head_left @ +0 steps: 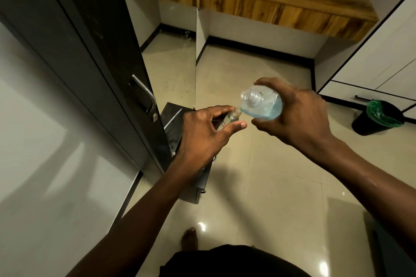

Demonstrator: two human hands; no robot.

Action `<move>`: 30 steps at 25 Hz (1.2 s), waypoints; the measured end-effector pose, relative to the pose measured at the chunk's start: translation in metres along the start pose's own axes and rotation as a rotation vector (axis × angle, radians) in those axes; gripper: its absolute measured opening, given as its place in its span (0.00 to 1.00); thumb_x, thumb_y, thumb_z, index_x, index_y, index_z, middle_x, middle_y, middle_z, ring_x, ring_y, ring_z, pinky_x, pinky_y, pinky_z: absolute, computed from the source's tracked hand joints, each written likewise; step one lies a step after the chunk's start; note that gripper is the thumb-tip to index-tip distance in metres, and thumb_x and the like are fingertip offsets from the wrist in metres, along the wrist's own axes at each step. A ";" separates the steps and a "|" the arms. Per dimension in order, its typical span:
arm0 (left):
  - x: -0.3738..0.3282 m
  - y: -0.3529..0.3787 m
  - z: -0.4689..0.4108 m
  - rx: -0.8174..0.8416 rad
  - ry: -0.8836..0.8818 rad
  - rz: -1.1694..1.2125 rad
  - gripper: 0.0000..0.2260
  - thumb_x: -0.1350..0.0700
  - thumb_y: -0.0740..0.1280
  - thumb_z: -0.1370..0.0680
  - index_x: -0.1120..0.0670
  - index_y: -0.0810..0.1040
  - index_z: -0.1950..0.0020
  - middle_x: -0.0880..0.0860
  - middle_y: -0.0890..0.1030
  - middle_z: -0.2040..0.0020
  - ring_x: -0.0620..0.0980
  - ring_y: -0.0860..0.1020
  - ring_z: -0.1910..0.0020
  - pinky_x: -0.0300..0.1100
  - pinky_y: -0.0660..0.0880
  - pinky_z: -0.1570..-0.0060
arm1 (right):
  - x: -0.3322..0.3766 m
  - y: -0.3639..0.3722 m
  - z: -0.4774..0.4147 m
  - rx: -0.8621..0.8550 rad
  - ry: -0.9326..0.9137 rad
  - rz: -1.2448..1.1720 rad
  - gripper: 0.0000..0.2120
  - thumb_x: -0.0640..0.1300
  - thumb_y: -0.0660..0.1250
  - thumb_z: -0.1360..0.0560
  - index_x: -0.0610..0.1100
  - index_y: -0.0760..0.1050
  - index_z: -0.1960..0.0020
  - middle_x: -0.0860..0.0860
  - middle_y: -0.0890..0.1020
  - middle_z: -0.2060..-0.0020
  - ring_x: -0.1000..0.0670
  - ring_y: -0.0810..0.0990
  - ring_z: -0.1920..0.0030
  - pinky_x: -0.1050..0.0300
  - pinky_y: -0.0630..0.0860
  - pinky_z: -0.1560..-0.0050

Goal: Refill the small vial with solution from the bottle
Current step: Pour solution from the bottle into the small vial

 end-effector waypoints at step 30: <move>0.308 0.111 0.108 0.218 -0.567 -0.259 0.08 0.61 0.69 0.20 0.60 0.79 0.42 0.58 0.83 0.44 0.55 0.82 0.42 0.42 0.76 0.43 | -0.016 0.129 0.052 0.074 0.399 -0.642 0.34 0.53 0.86 0.41 0.52 0.76 0.39 0.60 0.84 0.50 0.58 0.83 0.49 0.66 0.79 0.49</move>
Point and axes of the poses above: each hand's wrist, its own z-axis away from the middle knuckle, its own y-axis out of the palm, x = y × z, the point moved 3 cm from there along -z, towards the middle knuckle
